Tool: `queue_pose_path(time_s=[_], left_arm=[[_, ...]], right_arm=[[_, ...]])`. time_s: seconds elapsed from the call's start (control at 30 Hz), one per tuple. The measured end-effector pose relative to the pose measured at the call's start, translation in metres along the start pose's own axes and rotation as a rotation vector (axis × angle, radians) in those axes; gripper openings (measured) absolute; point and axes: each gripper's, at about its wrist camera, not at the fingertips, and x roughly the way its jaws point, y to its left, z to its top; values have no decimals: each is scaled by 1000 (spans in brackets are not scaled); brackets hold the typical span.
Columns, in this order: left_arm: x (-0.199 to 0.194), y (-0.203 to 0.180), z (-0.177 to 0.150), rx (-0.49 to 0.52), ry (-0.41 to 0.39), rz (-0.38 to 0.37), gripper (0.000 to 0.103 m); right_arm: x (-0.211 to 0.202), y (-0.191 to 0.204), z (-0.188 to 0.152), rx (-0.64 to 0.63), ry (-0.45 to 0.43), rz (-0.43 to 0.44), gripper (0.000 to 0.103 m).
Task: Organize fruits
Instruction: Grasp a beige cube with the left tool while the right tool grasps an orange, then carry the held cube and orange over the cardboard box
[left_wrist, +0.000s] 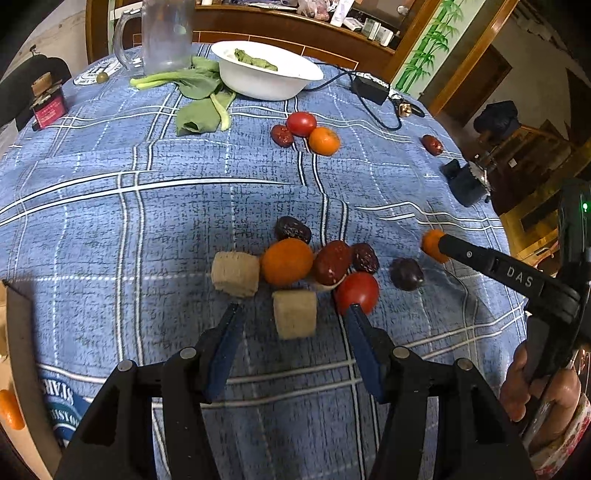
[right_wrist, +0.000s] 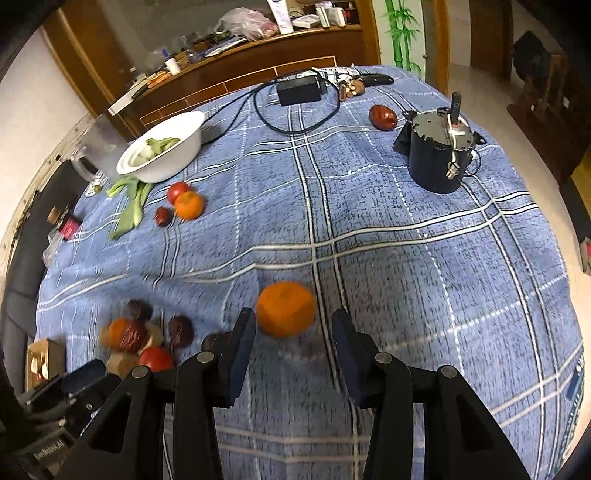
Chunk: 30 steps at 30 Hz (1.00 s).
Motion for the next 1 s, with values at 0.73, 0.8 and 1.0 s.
queue_pose_path(time_s=[0.73, 0.8, 1.0], left_arm=[[-38, 13, -20, -36, -49, 21, 21], [-49, 18, -24, -44, -60, 24, 21], [-96, 57, -46, -102, -103, 65, 21]], right_arm=[[-17, 22, -21, -27, -1, 55, 37], [-22, 31, -28, -30, 2, 68, 37], [-35, 81, -54, -63, 32, 145, 37]])
